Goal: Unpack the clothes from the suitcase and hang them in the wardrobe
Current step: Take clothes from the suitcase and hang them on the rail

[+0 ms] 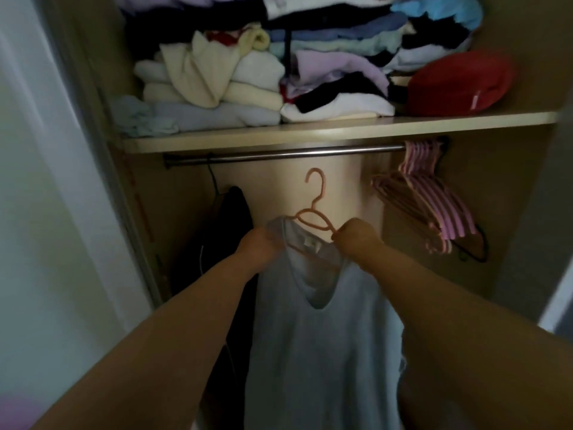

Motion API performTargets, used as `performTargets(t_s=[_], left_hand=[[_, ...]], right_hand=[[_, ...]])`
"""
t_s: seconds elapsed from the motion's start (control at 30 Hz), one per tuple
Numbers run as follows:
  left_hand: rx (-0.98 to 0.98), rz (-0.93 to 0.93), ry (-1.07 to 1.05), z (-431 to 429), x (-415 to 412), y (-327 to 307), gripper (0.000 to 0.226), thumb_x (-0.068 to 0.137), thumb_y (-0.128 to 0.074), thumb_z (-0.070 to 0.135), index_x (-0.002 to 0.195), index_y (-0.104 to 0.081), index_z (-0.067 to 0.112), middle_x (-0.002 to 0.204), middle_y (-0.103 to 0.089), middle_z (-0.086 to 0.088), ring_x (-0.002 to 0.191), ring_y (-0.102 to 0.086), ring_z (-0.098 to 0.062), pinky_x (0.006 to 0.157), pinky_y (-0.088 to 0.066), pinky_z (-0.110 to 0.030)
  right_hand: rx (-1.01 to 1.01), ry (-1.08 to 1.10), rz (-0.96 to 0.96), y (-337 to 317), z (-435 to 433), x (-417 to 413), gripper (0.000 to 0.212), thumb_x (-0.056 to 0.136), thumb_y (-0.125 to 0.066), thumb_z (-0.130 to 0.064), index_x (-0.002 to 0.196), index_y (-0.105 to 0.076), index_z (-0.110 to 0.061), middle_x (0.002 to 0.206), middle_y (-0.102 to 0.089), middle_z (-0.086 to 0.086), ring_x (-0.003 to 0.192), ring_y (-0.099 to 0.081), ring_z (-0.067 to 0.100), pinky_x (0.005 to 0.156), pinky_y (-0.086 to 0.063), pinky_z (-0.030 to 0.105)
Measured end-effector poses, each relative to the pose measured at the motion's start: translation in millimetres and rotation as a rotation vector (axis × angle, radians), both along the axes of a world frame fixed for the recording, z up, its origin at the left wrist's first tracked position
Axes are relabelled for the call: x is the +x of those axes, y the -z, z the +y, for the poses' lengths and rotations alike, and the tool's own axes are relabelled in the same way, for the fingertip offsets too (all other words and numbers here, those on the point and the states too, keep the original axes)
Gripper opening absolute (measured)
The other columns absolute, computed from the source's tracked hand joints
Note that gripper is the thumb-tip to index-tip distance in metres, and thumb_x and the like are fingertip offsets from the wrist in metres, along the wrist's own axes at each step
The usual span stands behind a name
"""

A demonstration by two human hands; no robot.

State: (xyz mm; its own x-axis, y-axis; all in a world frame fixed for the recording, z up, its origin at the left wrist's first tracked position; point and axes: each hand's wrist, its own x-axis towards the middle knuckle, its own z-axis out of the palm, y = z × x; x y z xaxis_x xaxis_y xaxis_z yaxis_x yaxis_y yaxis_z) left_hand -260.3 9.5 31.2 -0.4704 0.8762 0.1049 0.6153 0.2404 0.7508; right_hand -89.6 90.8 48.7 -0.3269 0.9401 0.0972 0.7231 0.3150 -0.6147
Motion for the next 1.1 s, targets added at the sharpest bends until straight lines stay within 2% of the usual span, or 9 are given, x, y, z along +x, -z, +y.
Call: performTargets(t_s=[0.1,0.2,0.27,0.4,0.53,0.63,0.8,0.97,1.1], left_hand=[[0.024,0.013,-0.045,17,-25,-9,0.029,0.095,-0.050,0.022,0.099,-0.065,-0.002,0.108,-0.063,-0.021,0.101,-0.061,-0.033,0.085,-0.049,-0.035],[0.154,-0.044,-0.165,36,-53,-22,0.022,0.096,-0.045,0.016,0.100,-0.063,0.004,0.103,-0.063,-0.008,0.092,-0.059,-0.024,0.075,-0.045,-0.027],[0.249,-0.133,-0.289,46,-64,-36,0.021,0.097,-0.043,0.011,0.108,-0.060,0.007,0.102,-0.056,-0.002,0.090,-0.053,-0.019,0.077,-0.043,-0.027],[0.346,-0.254,-0.437,60,-85,-58,0.029,0.099,-0.038,0.011,0.118,-0.057,0.001,0.121,-0.058,-0.015,0.111,-0.056,-0.033,0.093,-0.046,-0.037],[0.359,-0.233,-0.457,70,-110,-62,0.033,0.099,-0.036,0.009,0.124,-0.054,-0.003,0.128,-0.056,-0.021,0.118,-0.053,-0.036,0.101,-0.045,-0.044],[0.335,-0.245,-0.529,71,-118,-66,0.038,0.102,-0.032,0.020,0.129,-0.047,-0.002,0.134,-0.049,-0.019,0.123,-0.049,-0.034,0.103,-0.042,-0.042],[0.385,-0.230,-0.515,67,-117,-61,0.034,0.100,-0.034,0.013,0.126,-0.050,-0.003,0.131,-0.052,-0.020,0.121,-0.051,-0.034,0.101,-0.043,-0.040],[0.417,-0.239,-0.482,66,-109,-68,0.029,0.096,-0.040,0.006,0.116,-0.059,0.000,0.122,-0.059,-0.018,0.112,-0.058,-0.034,0.094,-0.050,-0.043],[0.443,-0.339,-0.477,64,-107,-70,0.031,0.096,-0.037,0.007,0.118,-0.058,-0.001,0.124,-0.058,-0.020,0.116,-0.055,-0.035,0.099,-0.047,-0.044]], right_hand=[[-0.049,-0.069,0.059,-3,7,-49,0.029,0.091,-0.055,-0.017,0.111,-0.062,0.002,0.115,-0.062,0.019,0.104,-0.060,0.030,0.072,-0.041,0.025],[-0.073,-0.097,0.083,-4,19,-96,0.030,0.093,-0.054,-0.019,0.112,-0.062,0.002,0.117,-0.062,0.019,0.108,-0.059,0.029,0.072,-0.040,0.024],[-0.075,-0.101,0.093,-6,27,-120,0.031,0.093,-0.053,-0.021,0.113,-0.062,0.001,0.118,-0.062,0.017,0.108,-0.059,0.028,0.070,-0.037,0.022],[-0.084,-0.099,0.144,-12,40,-158,0.035,0.094,-0.053,-0.025,0.114,-0.062,0.001,0.117,-0.063,0.017,0.109,-0.060,0.029,0.086,-0.046,0.029],[-0.095,-0.110,0.200,-12,48,-192,0.033,0.093,-0.054,-0.027,0.110,-0.066,-0.001,0.112,-0.066,0.016,0.104,-0.062,0.028,0.084,-0.047,0.029],[-0.105,-0.133,0.206,-9,49,-209,0.027,0.092,-0.056,-0.025,0.106,-0.067,-0.004,0.110,-0.067,0.013,0.102,-0.063,0.026,0.079,-0.045,0.025],[-0.162,-0.157,0.195,6,46,-217,0.028,0.089,-0.061,-0.024,0.106,-0.069,-0.004,0.108,-0.068,0.015,0.100,-0.065,0.028,0.090,-0.053,0.034],[-0.078,-0.114,0.190,5,41,-214,0.031,0.091,-0.057,-0.031,0.104,-0.071,-0.007,0.110,-0.069,0.013,0.103,-0.064,0.026,0.085,-0.047,0.026],[-0.035,-0.051,0.266,-11,41,-213,0.028,0.092,-0.056,-0.024,0.106,-0.069,-0.004,0.112,-0.067,0.014,0.106,-0.062,0.026,0.087,-0.045,0.025]])
